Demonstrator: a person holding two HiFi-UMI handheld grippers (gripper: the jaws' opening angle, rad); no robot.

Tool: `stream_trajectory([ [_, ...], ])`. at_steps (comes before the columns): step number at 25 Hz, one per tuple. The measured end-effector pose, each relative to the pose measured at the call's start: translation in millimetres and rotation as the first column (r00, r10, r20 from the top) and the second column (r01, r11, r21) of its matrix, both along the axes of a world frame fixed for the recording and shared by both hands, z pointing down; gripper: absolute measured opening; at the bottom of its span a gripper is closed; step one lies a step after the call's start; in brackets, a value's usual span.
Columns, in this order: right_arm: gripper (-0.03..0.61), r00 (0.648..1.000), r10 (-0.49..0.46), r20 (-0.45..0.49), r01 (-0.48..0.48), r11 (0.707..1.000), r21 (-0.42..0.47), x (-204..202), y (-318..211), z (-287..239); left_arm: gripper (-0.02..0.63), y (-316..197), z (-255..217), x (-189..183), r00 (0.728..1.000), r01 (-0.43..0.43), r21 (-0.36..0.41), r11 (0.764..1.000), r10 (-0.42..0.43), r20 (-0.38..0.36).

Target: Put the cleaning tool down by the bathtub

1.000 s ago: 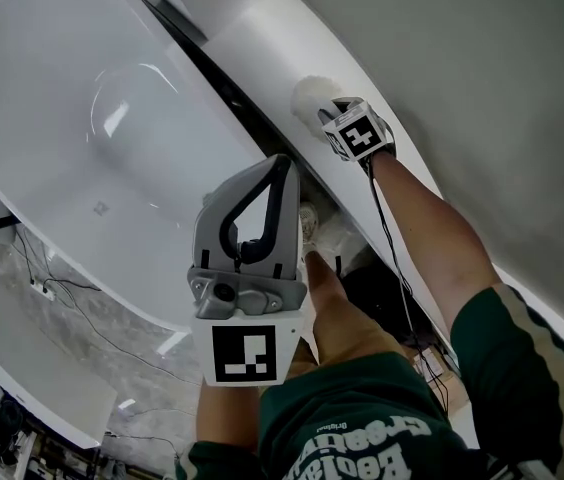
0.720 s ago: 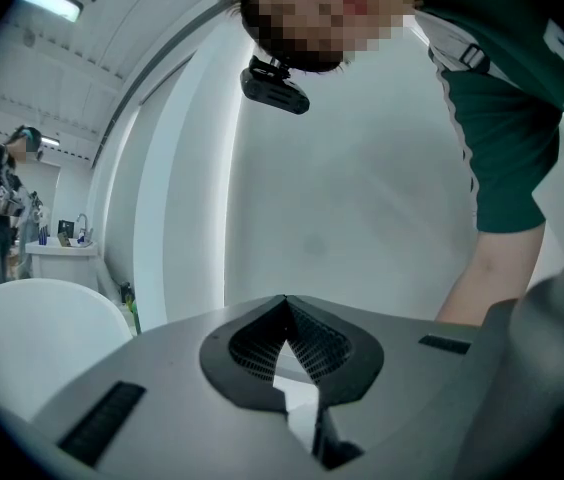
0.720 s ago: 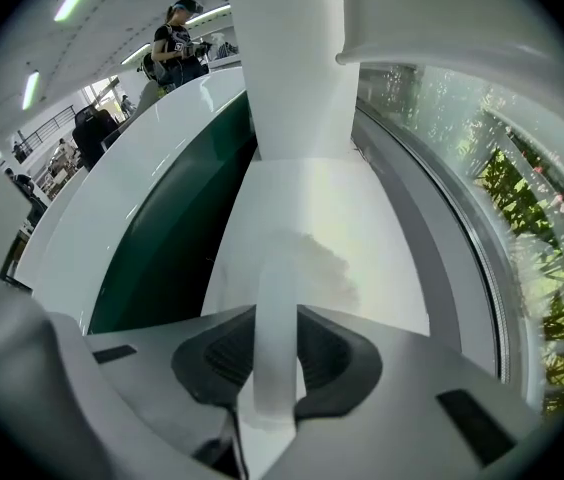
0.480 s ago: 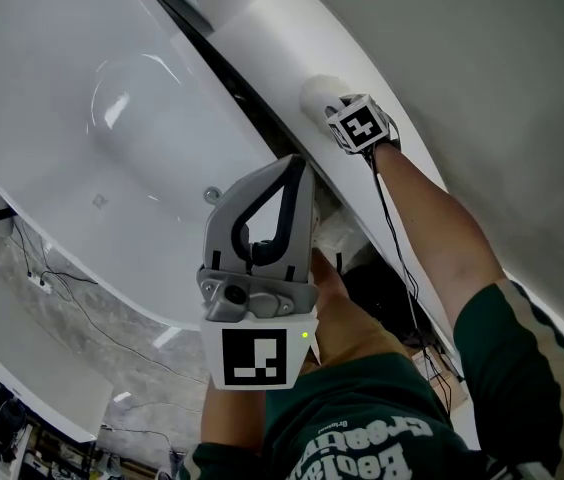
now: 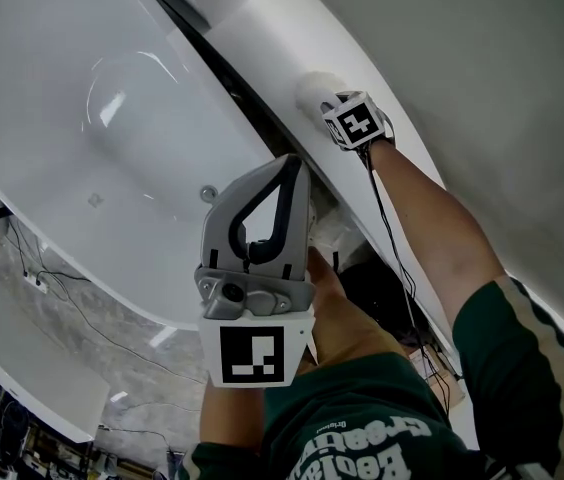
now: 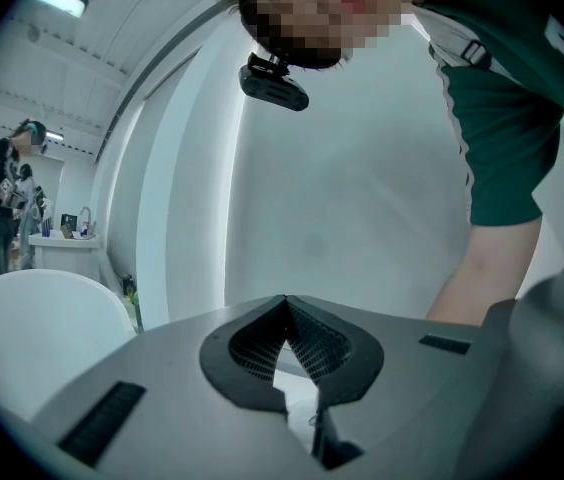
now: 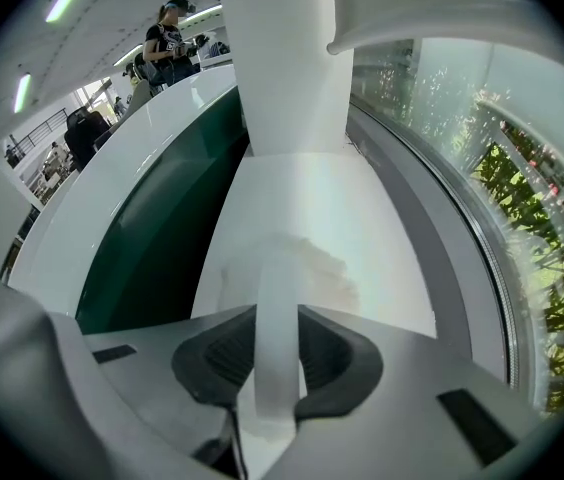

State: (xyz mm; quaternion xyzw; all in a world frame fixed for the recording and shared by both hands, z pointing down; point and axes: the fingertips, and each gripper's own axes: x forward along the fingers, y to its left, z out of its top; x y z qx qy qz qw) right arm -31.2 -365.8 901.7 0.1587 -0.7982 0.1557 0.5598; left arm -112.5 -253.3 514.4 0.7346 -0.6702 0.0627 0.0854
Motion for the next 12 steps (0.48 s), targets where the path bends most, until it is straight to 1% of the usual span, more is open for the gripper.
stream_trajectory([
  [3, 0.097, 1.0, -0.007, 0.014, 0.007, 0.999, 0.047, -0.4, -0.8, -3.5, 0.003, 3.4, 0.0, -3.3, 1.0, 0.006, 0.0, 1.0, -0.006, -0.001],
  [5, 0.121, 0.999, -0.021, 0.044, 0.018, 0.997, 0.075, -2.8, 0.5, -6.3, 0.003, 6.5, -0.6, -6.4, 1.0, 0.012, 0.0, 1.0, -0.012, -0.002],
  [7, 0.171, 0.997, -0.022, 0.07, 0.018, 0.998, 0.059, -4.9, 4.8, -7.2, 0.003, 8.8, -0.3, -7.8, 1.0, 0.014, 0.001, 1.0, -0.014, -0.006],
  [8, 0.183, 0.997, -0.018, 0.077, 0.014, 0.999, 0.051, -5.1, 5.5, -6.8, 0.003, 9.4, -0.2, -7.8, 1.0, 0.014, 0.001, 1.0, -0.014, -0.009],
  [12, 0.201, 0.997, -0.012, 0.079, 0.006, 0.997, 0.074, -5.5, -0.3, -9.8, 0.003, 9.6, -0.6, -5.8, 1.0, 0.003, 0.007, 1.0, -0.003, -0.022],
])
